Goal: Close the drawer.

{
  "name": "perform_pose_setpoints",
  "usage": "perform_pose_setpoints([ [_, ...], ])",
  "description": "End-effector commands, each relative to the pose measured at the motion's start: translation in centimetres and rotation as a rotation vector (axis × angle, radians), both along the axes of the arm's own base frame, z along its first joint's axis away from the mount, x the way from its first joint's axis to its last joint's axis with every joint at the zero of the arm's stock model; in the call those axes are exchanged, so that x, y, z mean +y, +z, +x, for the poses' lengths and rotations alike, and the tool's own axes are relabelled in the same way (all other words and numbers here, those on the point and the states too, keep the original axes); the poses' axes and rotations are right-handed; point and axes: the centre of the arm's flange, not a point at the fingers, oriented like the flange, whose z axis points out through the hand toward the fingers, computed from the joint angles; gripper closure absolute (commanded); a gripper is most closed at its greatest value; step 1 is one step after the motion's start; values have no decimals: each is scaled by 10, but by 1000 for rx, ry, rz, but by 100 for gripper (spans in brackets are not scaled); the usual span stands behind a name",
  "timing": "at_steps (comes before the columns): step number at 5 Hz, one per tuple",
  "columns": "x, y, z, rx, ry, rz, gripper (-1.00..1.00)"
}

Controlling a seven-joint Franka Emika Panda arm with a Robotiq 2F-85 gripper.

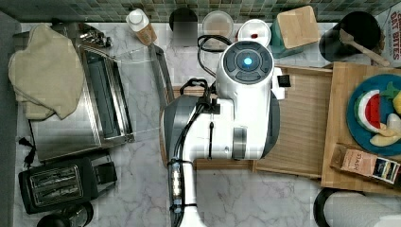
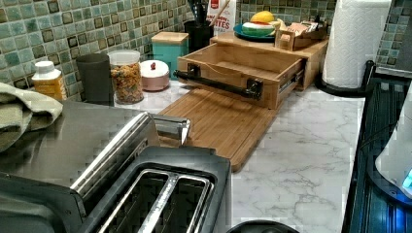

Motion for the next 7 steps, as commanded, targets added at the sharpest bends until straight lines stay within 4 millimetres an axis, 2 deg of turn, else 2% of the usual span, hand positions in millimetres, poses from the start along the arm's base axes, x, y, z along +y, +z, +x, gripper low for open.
perform_pose_setpoints([
  [1, -3, -5, -2, 11, -4, -2, 100],
  [3, 0, -49, 10, 4, 157, 49, 100],
  [4, -2, -81, 7, -28, 238, 80, 100],
  [5, 2, -108, 16, 4, 282, 86, 100],
  [7, -2, -153, 10, -22, 329, 88, 100],
])
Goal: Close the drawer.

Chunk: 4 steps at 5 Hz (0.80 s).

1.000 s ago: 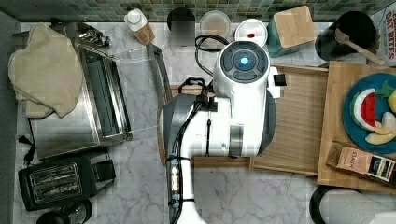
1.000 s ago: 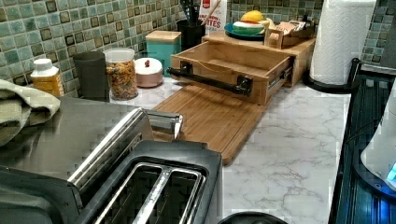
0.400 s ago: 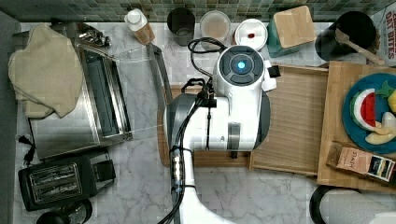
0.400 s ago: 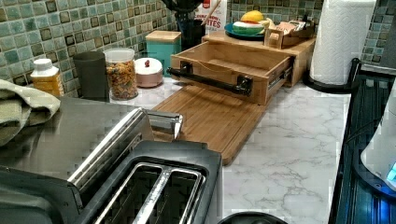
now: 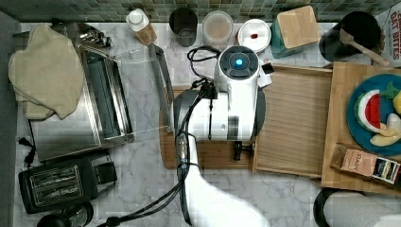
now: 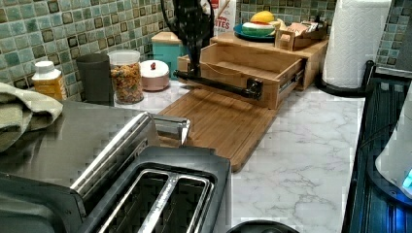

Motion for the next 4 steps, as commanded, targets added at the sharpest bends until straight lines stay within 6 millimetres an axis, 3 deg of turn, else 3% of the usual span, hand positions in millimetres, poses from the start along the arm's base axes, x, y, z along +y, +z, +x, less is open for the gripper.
perform_pose_setpoints([
  [1, -7, -55, -18, -42, 51, 68, 100],
  [4, -42, -58, -39, -155, 65, -59, 100],
])
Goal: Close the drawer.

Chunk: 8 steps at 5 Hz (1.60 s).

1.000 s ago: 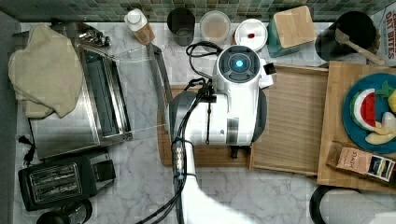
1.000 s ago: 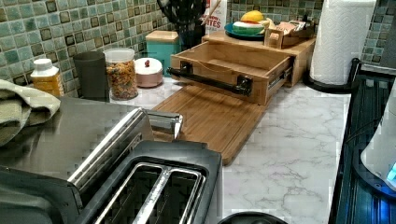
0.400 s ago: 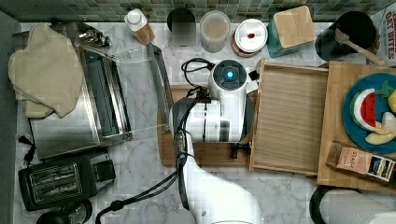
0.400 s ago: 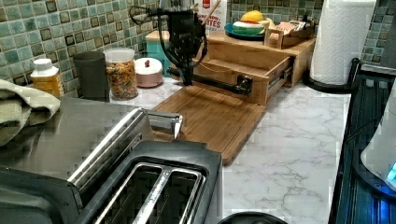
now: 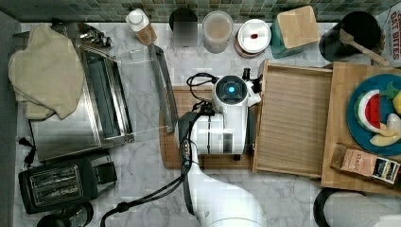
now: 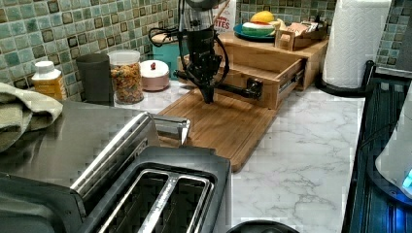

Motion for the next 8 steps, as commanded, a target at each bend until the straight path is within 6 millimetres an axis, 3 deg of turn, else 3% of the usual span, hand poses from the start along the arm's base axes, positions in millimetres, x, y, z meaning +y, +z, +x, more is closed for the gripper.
perform_pose_setpoints([
  [1, -54, 47, -1, -115, -23, -52, 100],
  [2, -83, 48, -9, -164, -3, -47, 100],
  [3, -129, 61, -4, -144, 4, -65, 100],
  [5, -219, 66, -46, -214, -63, -87, 100],
  [8, -337, 67, -95, -147, -150, -175, 100],
])
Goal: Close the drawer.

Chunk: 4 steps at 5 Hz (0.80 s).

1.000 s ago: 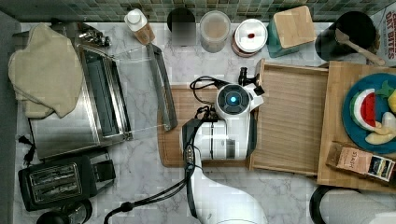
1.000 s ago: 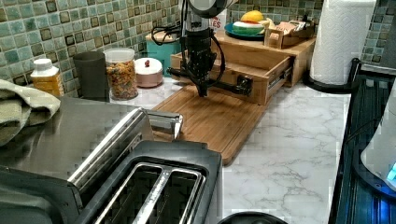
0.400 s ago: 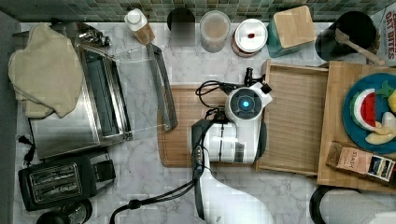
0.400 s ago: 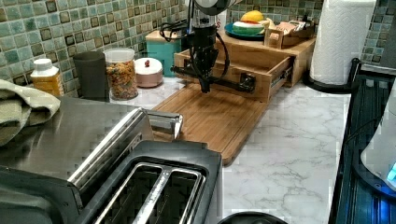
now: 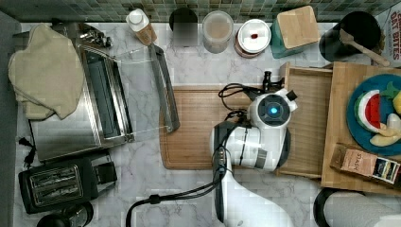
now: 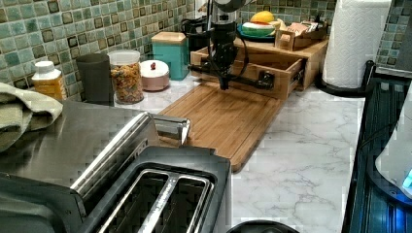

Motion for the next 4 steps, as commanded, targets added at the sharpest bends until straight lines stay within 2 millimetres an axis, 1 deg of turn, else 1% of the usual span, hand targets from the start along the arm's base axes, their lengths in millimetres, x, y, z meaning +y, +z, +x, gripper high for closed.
perform_pose_setpoints([
  [1, -259, 57, -80, -67, -265, -140, 100],
  [2, -284, 57, -83, -50, -262, -160, 100],
  [3, -292, 61, -81, -21, -266, -163, 100],
  [4, -292, 61, -81, -21, -266, -163, 100],
])
